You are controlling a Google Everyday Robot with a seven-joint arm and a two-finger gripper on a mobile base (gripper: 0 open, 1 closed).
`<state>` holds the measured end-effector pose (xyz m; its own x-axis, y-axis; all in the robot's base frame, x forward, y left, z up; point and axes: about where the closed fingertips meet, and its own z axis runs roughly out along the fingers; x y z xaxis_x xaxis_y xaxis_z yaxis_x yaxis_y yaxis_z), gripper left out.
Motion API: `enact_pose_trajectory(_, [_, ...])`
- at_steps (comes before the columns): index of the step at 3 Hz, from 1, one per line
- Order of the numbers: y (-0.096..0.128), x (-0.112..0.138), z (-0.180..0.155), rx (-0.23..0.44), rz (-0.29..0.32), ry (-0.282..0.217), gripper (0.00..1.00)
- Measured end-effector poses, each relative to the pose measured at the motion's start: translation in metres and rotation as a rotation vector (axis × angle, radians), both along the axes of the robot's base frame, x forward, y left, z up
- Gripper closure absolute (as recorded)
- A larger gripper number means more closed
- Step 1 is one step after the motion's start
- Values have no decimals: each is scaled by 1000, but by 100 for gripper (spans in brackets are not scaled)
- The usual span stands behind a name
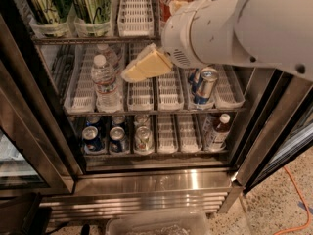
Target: Pick green can from top shelf of fridge
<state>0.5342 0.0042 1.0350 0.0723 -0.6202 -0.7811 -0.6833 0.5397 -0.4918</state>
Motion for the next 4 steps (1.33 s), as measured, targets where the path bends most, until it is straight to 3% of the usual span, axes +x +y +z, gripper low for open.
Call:
enact_pose_trajectory(1, [0, 0, 0, 0, 0, 0, 0])
enact_pose_trajectory(2, [13, -7, -4, 51, -21, -2, 0])
enact_pose_trajectory(3, [48, -28, -13, 128, -47, -4, 0])
enact_pose_trajectory(4, [60, -53, -14, 188, -125, -41, 0])
